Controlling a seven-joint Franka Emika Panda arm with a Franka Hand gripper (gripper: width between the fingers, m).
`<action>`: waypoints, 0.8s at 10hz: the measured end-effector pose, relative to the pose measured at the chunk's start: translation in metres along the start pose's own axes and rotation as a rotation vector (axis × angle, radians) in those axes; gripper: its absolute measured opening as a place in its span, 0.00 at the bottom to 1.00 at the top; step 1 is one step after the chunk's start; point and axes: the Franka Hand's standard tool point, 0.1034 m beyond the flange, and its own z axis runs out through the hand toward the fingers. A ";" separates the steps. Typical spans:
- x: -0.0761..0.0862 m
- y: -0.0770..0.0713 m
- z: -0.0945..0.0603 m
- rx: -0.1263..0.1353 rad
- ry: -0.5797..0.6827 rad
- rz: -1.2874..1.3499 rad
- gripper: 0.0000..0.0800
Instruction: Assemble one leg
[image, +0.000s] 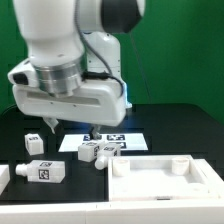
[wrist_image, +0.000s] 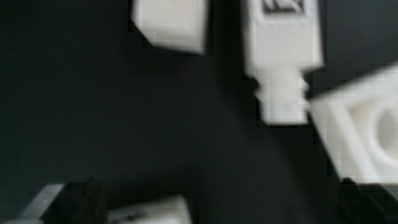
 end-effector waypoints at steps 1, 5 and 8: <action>0.000 -0.001 0.002 -0.004 -0.008 -0.007 0.81; -0.012 0.011 0.014 -0.006 -0.287 0.039 0.81; -0.008 0.024 0.028 0.034 -0.463 0.111 0.81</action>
Offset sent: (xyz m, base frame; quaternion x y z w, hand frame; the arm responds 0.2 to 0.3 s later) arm 0.0000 0.0000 0.0000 0.0000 -0.1296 0.0000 0.9916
